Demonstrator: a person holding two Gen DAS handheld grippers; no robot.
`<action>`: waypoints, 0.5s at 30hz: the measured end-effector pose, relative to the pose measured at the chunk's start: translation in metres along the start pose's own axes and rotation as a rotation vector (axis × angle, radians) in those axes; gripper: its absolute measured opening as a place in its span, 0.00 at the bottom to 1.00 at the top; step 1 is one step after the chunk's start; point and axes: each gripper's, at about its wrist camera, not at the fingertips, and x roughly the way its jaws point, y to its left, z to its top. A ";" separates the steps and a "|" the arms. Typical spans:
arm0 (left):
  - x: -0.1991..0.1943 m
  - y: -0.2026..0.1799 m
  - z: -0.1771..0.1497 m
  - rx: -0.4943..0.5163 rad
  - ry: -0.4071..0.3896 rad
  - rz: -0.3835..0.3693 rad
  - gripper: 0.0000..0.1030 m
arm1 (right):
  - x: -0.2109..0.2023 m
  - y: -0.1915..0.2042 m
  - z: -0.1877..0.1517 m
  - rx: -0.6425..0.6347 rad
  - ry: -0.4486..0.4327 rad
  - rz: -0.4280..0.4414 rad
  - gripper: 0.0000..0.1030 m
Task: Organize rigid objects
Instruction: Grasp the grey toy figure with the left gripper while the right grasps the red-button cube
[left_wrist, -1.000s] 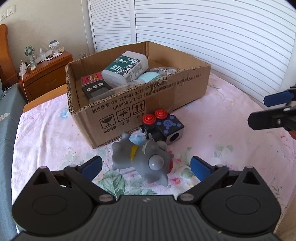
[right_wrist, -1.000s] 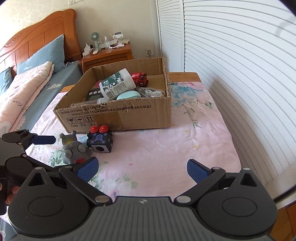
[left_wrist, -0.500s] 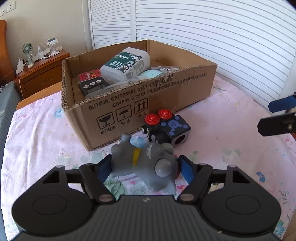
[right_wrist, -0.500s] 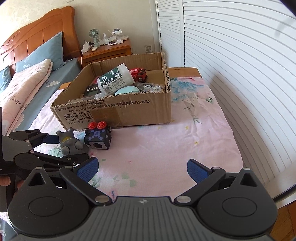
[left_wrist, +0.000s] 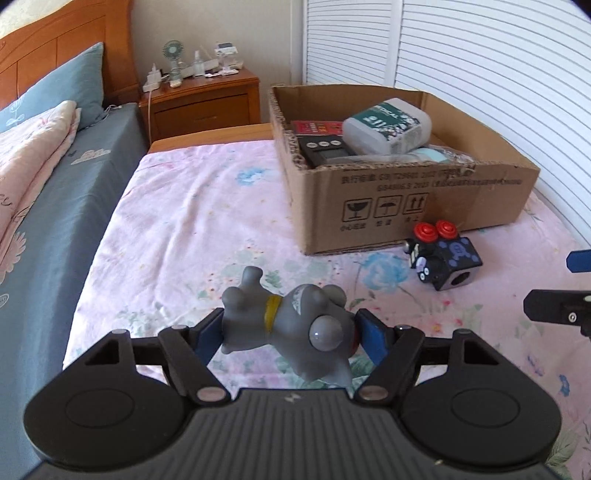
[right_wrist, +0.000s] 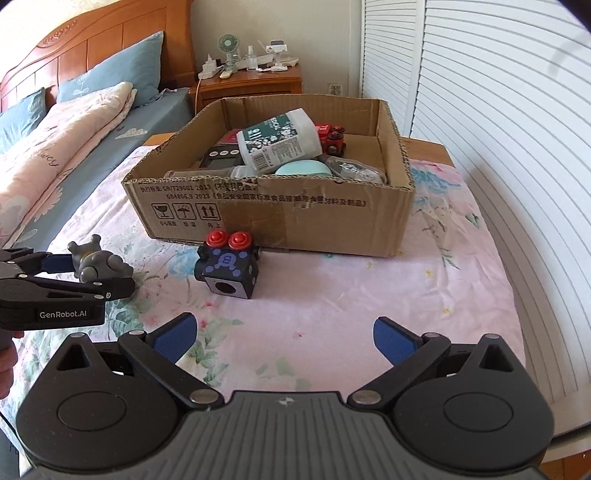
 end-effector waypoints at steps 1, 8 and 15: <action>-0.001 0.003 -0.001 -0.013 -0.004 0.001 0.72 | 0.004 0.003 0.003 -0.006 -0.003 0.006 1.00; -0.001 0.017 -0.003 -0.055 -0.013 -0.008 0.72 | 0.037 0.035 0.023 -0.077 -0.028 0.000 0.99; 0.001 0.022 -0.004 -0.061 -0.016 -0.023 0.72 | 0.071 0.044 0.027 -0.039 0.015 -0.021 0.78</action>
